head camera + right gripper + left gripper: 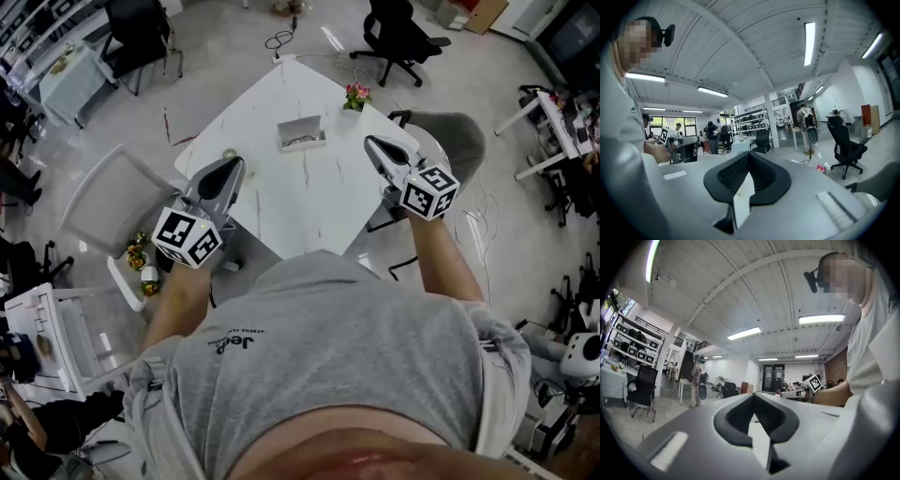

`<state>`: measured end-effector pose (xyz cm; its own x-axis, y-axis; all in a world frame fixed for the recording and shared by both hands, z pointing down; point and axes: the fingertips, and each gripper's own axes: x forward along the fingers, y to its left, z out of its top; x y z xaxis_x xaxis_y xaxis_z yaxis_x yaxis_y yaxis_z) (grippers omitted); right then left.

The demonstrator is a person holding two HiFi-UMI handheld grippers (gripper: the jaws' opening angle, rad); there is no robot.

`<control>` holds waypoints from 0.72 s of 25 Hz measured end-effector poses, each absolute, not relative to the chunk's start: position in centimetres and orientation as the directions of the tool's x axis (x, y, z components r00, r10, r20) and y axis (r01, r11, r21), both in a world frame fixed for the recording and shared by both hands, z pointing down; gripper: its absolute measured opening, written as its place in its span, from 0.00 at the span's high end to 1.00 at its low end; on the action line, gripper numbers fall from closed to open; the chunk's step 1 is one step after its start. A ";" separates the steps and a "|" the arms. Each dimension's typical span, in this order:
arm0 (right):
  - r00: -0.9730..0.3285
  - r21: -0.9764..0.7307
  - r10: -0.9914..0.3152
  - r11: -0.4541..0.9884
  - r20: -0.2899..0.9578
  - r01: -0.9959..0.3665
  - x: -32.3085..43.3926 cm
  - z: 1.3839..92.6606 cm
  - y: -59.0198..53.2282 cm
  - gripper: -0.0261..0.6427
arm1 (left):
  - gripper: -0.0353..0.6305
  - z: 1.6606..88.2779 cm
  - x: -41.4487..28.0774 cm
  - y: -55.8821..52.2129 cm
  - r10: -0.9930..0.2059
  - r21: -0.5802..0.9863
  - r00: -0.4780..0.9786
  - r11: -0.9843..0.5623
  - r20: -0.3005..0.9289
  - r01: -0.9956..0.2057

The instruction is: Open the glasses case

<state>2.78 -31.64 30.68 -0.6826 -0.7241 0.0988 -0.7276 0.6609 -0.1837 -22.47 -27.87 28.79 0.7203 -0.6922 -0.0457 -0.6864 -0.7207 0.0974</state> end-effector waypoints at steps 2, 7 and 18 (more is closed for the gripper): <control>-0.692 -0.174 -0.716 0.673 0.093 -0.719 3.8 30.1 -31.1 0.96 | 0.86 29.0 -21.2 -27.2 -0.696 0.113 0.717 -0.717 -0.049 -0.688; -0.733 -0.170 -0.674 0.715 0.089 -0.678 5.6 29.9 -30.5 0.96 | 0.86 28.3 -19.5 -26.7 -0.740 0.151 0.669 -0.671 -0.070 -0.726; -0.788 -0.159 -0.612 0.772 0.076 -0.615 4.7 29.9 -30.6 0.96 | 0.86 28.4 -19.7 -26.0 -0.777 0.223 0.624 -0.624 -0.078 -0.749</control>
<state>4.72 -30.60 29.91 -0.7875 -0.6115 0.0764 -0.6151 0.7723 -0.1589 -19.69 -26.04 28.44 0.6243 -0.7773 -0.0779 -0.7489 -0.6239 0.2234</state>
